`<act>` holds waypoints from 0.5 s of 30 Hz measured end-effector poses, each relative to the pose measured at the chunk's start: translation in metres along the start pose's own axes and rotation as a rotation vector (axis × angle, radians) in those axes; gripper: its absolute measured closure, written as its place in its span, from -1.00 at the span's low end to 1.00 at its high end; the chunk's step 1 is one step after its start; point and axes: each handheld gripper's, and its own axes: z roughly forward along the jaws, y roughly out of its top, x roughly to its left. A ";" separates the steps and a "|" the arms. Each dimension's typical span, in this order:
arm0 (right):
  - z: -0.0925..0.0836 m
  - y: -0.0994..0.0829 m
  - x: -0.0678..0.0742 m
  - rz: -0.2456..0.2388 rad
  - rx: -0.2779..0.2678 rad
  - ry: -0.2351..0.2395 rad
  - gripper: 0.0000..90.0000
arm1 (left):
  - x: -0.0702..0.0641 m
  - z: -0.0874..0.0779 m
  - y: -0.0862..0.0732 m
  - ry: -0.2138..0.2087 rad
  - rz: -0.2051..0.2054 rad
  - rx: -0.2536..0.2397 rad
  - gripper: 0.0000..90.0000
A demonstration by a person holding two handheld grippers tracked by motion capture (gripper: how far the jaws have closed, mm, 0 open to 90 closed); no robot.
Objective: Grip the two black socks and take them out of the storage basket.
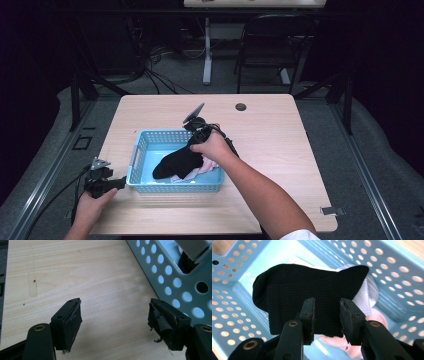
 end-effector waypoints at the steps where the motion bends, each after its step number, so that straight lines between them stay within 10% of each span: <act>1: 0.003 0.000 0.000 0.008 -0.006 -0.001 0.44 | 0.000 0.000 0.000 -0.001 -0.001 0.000 -0.41; 15: 0.021 0.005 -0.013 0.061 0.058 -0.035 0.36 | 0.000 0.000 0.000 -0.002 0.001 0.001 -0.41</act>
